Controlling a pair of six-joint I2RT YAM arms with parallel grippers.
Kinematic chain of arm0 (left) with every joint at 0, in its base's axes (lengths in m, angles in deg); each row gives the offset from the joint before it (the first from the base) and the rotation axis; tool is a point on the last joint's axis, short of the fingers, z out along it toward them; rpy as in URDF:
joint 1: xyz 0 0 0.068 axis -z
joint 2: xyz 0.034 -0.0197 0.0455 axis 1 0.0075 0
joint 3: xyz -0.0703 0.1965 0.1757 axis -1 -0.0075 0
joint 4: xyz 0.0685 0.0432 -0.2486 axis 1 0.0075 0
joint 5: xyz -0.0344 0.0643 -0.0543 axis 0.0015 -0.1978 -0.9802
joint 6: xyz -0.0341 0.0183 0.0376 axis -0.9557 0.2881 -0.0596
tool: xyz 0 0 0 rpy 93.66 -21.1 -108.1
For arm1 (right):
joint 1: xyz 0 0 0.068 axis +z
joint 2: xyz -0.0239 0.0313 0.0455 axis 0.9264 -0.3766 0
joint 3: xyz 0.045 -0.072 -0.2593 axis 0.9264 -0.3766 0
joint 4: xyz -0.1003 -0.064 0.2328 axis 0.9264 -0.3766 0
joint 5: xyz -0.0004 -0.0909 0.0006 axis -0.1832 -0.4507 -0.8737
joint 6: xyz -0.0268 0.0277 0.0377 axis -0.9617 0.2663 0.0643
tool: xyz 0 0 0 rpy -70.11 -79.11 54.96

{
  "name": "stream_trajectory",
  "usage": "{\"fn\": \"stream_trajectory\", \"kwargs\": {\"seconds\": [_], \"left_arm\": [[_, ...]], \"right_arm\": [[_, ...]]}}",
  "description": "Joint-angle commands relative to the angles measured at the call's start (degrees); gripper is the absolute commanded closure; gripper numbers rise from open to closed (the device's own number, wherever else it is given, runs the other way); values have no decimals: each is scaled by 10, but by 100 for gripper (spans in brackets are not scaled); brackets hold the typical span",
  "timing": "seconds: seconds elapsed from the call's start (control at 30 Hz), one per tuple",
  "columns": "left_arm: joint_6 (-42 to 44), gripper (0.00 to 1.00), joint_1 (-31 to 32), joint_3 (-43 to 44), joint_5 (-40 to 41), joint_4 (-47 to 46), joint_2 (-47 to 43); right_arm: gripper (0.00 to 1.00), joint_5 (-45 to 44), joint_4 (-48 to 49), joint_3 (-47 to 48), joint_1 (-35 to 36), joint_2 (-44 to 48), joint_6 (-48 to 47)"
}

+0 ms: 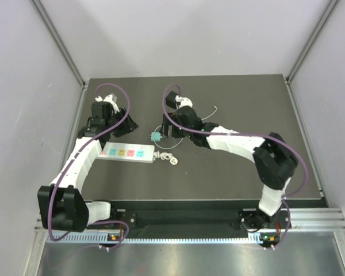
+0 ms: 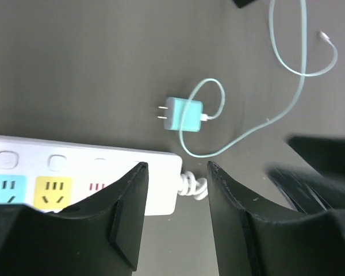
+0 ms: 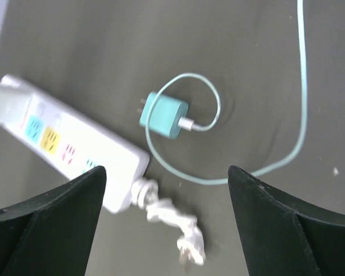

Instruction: Insert the plug

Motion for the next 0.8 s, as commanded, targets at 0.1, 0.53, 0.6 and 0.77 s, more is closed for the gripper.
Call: {"fn": "stream_trajectory", "kwargs": {"seconds": [0.1, 0.53, 0.6, 0.77], "left_arm": [[5, 50, 3, -19, -60, -64, -40], [28, 50, 3, -66, -65, -70, -76], [28, 50, 3, -67, -70, -74, -72], [27, 51, 3, -66, -91, -81, -64]], "right_arm": [[22, -39, -14, 97, -5, -95, 67], [43, -59, -8, 93, -30, -146, 169], [44, -50, -3, 92, -30, -150, 179], [44, -25, 9, 95, -33, -175, 207]]}}
